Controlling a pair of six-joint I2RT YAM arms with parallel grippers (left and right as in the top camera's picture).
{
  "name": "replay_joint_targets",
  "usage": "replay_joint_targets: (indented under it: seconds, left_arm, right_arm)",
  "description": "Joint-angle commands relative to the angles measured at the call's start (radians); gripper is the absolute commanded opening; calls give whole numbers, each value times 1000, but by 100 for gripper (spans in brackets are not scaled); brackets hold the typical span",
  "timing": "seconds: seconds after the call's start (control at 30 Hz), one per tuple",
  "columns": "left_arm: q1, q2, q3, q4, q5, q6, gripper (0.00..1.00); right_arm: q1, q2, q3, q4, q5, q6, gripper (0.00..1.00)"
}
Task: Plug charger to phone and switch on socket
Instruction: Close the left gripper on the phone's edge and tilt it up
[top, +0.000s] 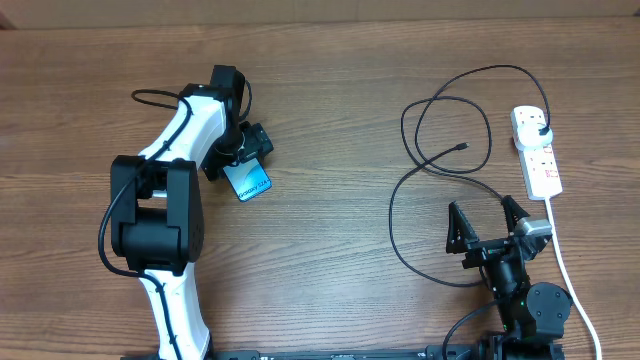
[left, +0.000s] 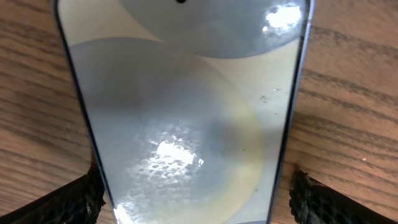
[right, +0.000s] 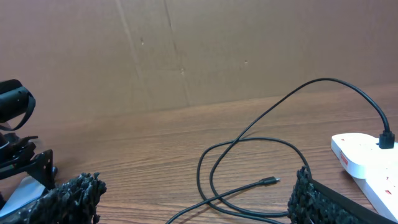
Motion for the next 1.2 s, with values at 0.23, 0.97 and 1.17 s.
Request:
replay_joint_targets:
  seconds: [0.23,0.97,1.17]
  left_arm:
    - [5,41,-130,54,-6,-76,100]
    - [6,41,-132,52,106,-74,78]
    - [6,41,-109,14,106,-73,76]
  right_arm:
    - [5,-1,-10,4,3,2,100]
    - [5,-1,-10,4,3,2,100]
    - [5,-1,-10,4,3,2,100]
